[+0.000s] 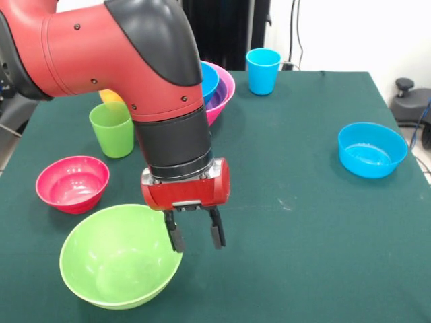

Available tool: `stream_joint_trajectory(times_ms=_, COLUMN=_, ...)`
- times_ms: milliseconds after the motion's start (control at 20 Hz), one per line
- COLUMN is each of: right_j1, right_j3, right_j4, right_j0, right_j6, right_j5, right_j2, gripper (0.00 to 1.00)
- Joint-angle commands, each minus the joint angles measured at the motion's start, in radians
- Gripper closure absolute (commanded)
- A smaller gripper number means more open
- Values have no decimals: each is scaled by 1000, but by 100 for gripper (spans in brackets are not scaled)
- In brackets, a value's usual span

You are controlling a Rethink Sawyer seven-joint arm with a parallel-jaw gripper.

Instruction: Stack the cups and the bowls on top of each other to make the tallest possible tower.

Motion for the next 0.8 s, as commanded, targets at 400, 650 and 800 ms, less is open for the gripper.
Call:
stream_joint_trajectory(times_ms=400, right_j1=109, right_j3=-55, right_j4=-103, right_j0=-10, right_j6=-323, right_j5=28, right_j2=11, gripper=0)
stream_joint_trajectory(times_ms=650, right_j1=107, right_j3=-55, right_j4=-101, right_j0=-13, right_j6=-326, right_j5=37, right_j2=17, gripper=0)
stream_joint_trajectory(times_ms=800, right_j1=92, right_j3=-46, right_j4=-92, right_j0=-20, right_j6=-337, right_j5=55, right_j2=24, gripper=0)
